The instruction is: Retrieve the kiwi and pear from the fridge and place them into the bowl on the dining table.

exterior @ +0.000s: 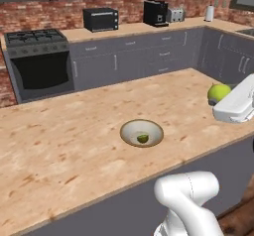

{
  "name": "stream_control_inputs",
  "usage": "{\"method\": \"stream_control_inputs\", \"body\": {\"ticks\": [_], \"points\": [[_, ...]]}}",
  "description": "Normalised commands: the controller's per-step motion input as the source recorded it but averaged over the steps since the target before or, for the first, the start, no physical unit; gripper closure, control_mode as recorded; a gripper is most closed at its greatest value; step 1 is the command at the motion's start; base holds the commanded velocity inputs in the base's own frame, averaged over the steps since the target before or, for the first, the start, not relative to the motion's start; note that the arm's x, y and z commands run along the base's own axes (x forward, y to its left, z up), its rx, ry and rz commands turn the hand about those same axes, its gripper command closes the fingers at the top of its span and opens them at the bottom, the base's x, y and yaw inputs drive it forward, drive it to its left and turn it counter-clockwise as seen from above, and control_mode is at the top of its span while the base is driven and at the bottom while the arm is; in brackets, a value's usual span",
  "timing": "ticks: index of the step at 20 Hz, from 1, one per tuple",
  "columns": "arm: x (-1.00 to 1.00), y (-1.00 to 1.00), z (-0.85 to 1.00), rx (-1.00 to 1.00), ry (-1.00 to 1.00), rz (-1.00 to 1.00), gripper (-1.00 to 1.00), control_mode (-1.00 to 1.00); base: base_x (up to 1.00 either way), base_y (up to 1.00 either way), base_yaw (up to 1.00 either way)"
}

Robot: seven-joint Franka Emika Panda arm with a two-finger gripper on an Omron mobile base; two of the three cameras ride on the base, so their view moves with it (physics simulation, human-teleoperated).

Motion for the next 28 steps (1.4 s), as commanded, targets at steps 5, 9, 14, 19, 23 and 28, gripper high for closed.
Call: {"method": "stream_control_inputs", "body": {"ticks": [5, 9, 14, 19, 23, 28], "points": [[0.0, 0.0, 0.0, 0.0, 0.0, 0.0, 1.0, 1.0, 0.82, 0.11, 0.34], [0.0, 0.0, 0.0, 0.0, 0.0, 0.0, 1.0, 1.0, 0.79, 0.08, 0.34], [0.0, 0.0, 0.0, 0.0, 0.0, 0.0, 1.0, 1.0, 0.75, 0.0, 0.34], [0.0, 0.0, 0.0, 0.0, 0.0, 0.0, 1.0, 1.0, 0.59, 0.0, 0.26], [0.0, 0.0, 0.0, 0.0, 0.0, 0.0, 1.0, 1.0, 0.18, 0.0, 0.08], [0.11, 0.0, -0.01, 0.0, 0.0, 0.01, 1.0, -1.0, 0.1, 0.0, 0.01]]}}
